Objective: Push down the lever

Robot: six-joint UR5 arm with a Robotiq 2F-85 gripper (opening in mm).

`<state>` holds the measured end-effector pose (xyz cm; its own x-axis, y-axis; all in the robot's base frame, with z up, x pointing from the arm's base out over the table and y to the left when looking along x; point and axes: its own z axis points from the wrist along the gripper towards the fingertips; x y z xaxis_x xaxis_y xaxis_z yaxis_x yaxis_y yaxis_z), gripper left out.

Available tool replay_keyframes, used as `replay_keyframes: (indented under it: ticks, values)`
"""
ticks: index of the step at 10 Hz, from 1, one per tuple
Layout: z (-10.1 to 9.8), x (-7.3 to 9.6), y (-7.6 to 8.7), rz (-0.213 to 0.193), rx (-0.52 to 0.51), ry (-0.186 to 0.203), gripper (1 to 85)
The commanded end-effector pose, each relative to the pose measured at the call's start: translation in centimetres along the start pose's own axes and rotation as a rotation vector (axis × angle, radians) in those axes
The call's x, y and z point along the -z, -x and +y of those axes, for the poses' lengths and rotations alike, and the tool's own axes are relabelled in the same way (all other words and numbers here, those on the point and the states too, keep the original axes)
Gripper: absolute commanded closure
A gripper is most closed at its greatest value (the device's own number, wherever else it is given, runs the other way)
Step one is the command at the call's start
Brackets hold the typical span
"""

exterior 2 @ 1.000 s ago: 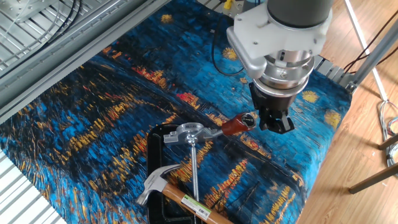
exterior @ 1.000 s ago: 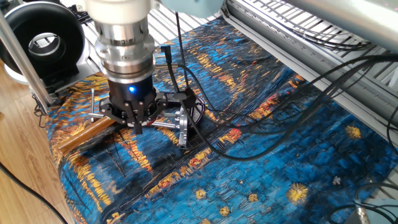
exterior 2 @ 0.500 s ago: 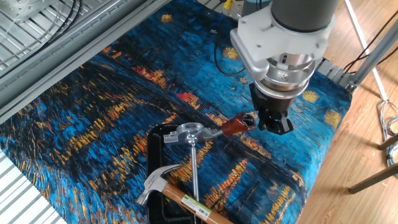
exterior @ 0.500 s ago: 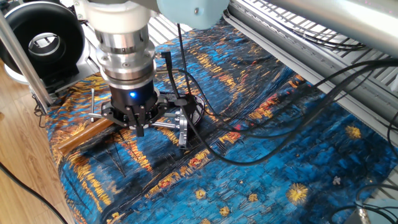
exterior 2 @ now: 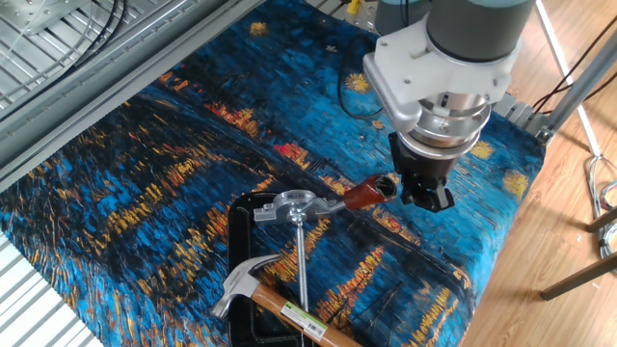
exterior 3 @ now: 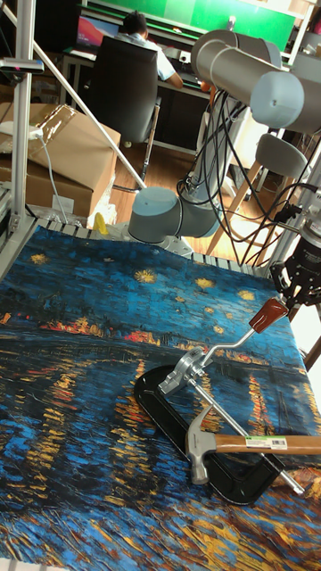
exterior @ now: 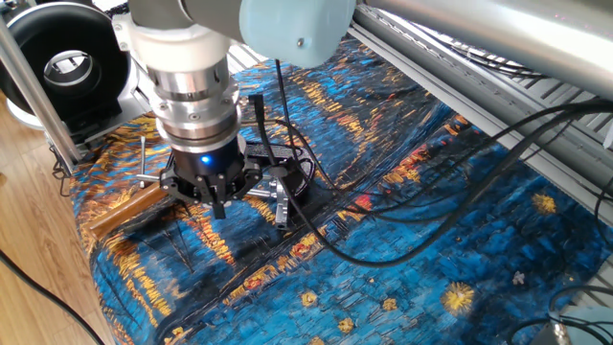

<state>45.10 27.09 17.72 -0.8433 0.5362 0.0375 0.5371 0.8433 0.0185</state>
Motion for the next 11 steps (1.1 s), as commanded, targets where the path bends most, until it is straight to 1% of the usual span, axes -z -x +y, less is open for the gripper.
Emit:
replay_keyframes:
  ticks: [1, 2, 3, 4, 6, 7, 8, 9, 10, 11]
  values:
    - [-0.2, -0.3, -1.0, 0.03, -0.063, -0.01, 84.0]
    - [-0.4, -0.4, -1.2, 0.029, -0.065, -0.019, 84.0]
    - [-0.3, -0.4, -1.1, 0.02, -0.063, -0.016, 84.0]
    - [0.1, -0.4, -0.8, 0.011, -0.064, -0.002, 84.0]
    - [0.2, -0.5, 0.4, -0.03, -0.049, 0.0, 84.0]
    - [0.1, -0.5, 0.4, -0.029, -0.047, -0.002, 84.0]
    - [-0.2, -0.6, 0.5, -0.027, -0.038, -0.012, 84.0]
    - [-0.2, -0.7, 0.7, -0.03, -0.035, -0.012, 84.0]
    - [-0.1, -0.7, 1.1, -0.039, -0.034, -0.006, 84.0]
    - [-0.3, -0.7, 1.6, -0.053, -0.021, -0.016, 84.0]
